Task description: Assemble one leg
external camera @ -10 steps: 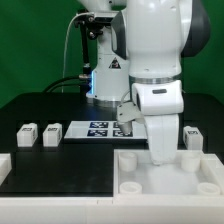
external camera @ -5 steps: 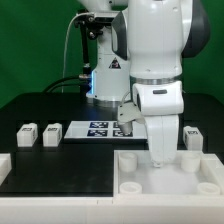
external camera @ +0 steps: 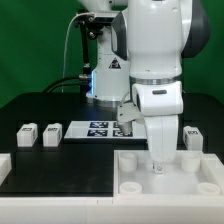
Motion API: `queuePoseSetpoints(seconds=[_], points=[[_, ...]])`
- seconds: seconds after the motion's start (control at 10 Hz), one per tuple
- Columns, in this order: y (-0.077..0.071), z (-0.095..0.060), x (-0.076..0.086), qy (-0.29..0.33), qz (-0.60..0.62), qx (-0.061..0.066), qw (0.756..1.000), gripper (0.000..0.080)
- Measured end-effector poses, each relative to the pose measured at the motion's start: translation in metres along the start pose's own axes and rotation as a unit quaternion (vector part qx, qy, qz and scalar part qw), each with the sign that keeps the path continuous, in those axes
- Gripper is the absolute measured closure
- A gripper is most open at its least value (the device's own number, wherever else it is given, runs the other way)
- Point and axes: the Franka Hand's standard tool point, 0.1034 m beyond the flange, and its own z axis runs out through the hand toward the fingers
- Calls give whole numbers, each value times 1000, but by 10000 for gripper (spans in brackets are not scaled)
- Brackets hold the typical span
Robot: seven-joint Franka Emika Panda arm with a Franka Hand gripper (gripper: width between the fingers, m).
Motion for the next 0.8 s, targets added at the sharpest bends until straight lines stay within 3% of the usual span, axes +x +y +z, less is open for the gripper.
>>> queuePoseSetpoints(seconds=[0.6,0.8], points=[[0,-2,0,0,4,-1,1000,151],[-9,-32,7,-6,69,-19,997,151]])
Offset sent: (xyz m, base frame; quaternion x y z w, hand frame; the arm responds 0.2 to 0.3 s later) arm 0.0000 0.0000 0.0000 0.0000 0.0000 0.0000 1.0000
